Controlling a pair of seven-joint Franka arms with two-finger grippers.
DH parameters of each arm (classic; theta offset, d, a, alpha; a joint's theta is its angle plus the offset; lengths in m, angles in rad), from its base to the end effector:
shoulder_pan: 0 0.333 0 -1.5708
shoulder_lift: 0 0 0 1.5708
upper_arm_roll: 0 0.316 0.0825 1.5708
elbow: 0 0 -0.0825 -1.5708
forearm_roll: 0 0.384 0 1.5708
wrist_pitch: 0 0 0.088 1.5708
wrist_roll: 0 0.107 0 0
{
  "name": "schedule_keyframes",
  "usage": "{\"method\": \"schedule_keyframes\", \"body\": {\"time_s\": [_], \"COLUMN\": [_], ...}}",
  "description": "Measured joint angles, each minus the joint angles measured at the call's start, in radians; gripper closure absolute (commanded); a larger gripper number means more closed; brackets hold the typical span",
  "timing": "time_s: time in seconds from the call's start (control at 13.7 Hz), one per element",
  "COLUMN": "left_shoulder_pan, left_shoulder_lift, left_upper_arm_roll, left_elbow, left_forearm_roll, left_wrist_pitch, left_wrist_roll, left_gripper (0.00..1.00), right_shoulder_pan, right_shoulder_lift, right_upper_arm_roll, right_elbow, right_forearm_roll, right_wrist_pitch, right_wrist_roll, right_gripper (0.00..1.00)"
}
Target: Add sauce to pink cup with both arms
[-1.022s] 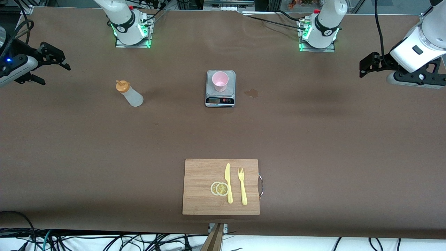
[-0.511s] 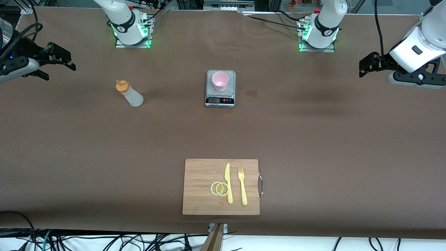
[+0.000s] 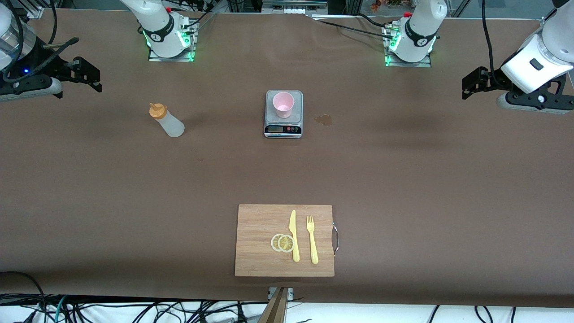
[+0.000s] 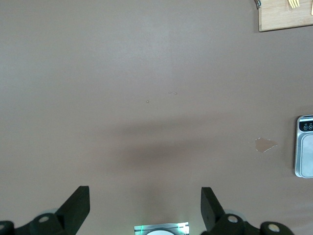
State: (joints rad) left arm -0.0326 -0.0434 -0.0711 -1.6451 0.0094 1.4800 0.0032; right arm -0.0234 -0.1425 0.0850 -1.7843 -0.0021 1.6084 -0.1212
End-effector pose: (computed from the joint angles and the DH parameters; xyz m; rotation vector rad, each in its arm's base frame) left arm 0.5267 -0.0545 0.6059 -3.1129 0.1657 0.1889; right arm 0.5091 0.0340 0.6024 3.1151 0.2840 -0.0537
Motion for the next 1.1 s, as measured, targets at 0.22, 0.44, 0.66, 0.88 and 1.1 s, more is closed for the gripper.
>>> {"method": "schedule_keyframes", "body": {"time_s": [0.22, 0.44, 0.66, 0.88, 1.1], "left_shoulder_pan": [0.000, 0.000, 0.000, 0.000, 0.000], "left_shoulder_lift": [0.000, 0.000, 0.000, 0.000, 0.000], "left_upper_arm_roll": [0.000, 0.000, 0.000, 0.000, 0.000], "left_elbow": [0.000, -0.001, -0.001, -0.001, -0.001], "left_forearm_roll": [0.000, 0.000, 0.000, 0.000, 0.000], "left_wrist_pitch": [0.000, -0.001, -0.001, -0.001, -0.001], "left_wrist_roll": [0.000, 0.000, 0.000, 0.000, 0.000], "left_gripper": [0.00, 0.00, 0.00, 0.00, 0.00], "right_shoulder_pan": [0.000, 0.000, 0.000, 0.000, 0.000], "right_shoulder_lift": [0.000, 0.000, -0.004, -0.013, -0.015], "right_upper_arm_roll": [-0.003, -0.003, -0.003, -0.003, -0.003], "right_elbow": [0.000, 0.001, 0.003, 0.003, 0.003], "right_forearm_roll": [0.000, 0.000, 0.000, 0.001, 0.002], "right_wrist_pitch": [0.001, 0.002, 0.002, 0.002, 0.002], "right_wrist_roll": [0.001, 0.003, 0.004, 0.004, 0.004], "right_gripper": [0.00, 0.00, 0.00, 0.00, 0.00]}}
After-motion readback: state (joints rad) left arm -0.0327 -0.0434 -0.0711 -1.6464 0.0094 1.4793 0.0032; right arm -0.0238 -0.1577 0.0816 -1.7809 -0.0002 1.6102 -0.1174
